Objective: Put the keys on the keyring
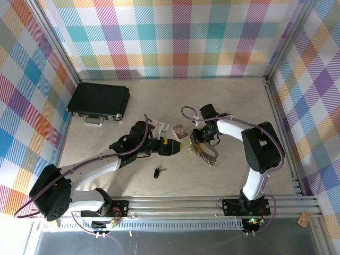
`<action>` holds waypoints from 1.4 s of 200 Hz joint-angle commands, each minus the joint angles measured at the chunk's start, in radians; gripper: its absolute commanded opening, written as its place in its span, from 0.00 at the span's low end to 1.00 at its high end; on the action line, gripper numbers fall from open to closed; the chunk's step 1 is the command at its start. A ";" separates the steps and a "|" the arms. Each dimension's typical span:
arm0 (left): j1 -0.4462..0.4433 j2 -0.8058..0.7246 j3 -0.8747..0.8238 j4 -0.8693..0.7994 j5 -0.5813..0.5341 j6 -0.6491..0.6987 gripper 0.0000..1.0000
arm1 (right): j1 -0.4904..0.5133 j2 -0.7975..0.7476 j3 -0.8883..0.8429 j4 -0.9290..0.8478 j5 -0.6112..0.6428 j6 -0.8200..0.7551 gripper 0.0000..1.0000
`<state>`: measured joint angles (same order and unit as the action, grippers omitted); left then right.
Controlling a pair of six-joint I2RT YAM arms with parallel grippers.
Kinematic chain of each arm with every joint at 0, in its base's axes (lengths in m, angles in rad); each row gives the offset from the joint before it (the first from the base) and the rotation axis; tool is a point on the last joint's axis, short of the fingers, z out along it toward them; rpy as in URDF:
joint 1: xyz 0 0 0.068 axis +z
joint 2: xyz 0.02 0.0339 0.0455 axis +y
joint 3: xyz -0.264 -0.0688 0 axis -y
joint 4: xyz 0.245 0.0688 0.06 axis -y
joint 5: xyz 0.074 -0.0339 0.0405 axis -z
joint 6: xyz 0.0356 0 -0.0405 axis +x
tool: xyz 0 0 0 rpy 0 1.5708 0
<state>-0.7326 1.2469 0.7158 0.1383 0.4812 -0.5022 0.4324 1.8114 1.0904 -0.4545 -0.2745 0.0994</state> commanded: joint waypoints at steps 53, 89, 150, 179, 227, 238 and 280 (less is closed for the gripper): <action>-0.003 -0.034 -0.009 0.014 -0.001 -0.006 0.75 | 0.016 0.024 0.031 0.000 -0.022 -0.021 0.21; -0.002 -0.024 -0.010 0.012 -0.006 -0.007 0.75 | 0.020 0.025 0.033 -0.004 -0.020 -0.028 0.18; -0.003 -0.026 -0.008 0.008 -0.009 -0.006 0.75 | 0.030 0.020 0.034 -0.008 0.012 -0.040 0.14; -0.002 -0.049 -0.007 -0.018 -0.034 0.006 0.75 | 0.045 -0.001 0.026 -0.003 0.054 -0.050 0.11; -0.002 -0.107 -0.002 -0.080 -0.072 0.055 0.74 | 0.080 -0.100 -0.025 0.036 0.100 -0.102 0.04; -0.004 -0.121 -0.001 -0.094 -0.070 0.069 0.74 | 0.092 -0.144 -0.047 0.060 0.100 -0.118 0.02; -0.002 -0.242 0.001 -0.140 -0.062 0.131 0.73 | 0.163 -0.400 -0.170 0.159 0.079 -0.170 0.00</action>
<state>-0.7326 1.0920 0.7158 0.0265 0.4240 -0.4294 0.5571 1.5593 0.9798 -0.3805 -0.1757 -0.0097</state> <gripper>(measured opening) 0.731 0.064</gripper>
